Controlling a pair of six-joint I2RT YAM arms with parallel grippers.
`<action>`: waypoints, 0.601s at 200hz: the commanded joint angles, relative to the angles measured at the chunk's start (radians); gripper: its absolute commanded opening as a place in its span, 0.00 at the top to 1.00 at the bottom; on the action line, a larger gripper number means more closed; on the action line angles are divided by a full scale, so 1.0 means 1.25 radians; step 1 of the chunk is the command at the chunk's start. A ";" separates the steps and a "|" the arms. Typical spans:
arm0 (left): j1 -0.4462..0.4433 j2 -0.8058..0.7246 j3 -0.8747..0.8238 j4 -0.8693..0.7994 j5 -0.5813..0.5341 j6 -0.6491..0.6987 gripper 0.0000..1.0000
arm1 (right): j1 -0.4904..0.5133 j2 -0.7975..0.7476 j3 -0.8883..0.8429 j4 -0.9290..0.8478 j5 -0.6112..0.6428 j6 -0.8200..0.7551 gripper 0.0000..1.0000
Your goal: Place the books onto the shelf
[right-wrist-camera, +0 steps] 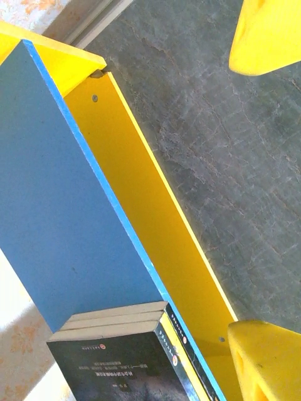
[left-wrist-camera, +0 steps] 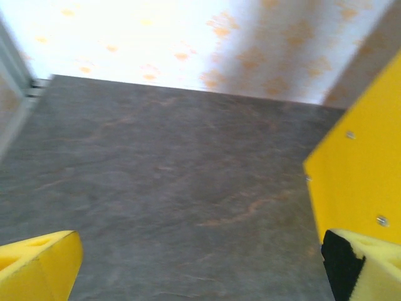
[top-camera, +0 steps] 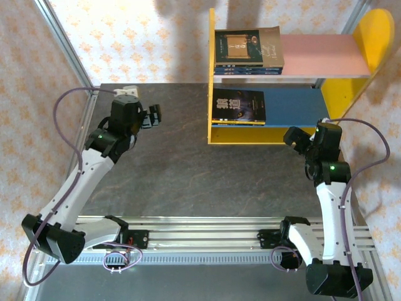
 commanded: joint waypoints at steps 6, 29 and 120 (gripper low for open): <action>0.019 -0.048 -0.065 0.019 -0.248 0.056 0.01 | -0.006 -0.024 -0.028 0.059 0.043 0.017 0.01; 0.061 -0.077 -0.174 0.141 -0.313 0.098 0.01 | -0.006 -0.022 -0.068 0.110 0.057 0.009 0.01; 0.188 -0.094 -0.657 0.770 -0.174 0.187 0.01 | -0.009 -0.042 -0.222 0.323 0.092 -0.053 0.01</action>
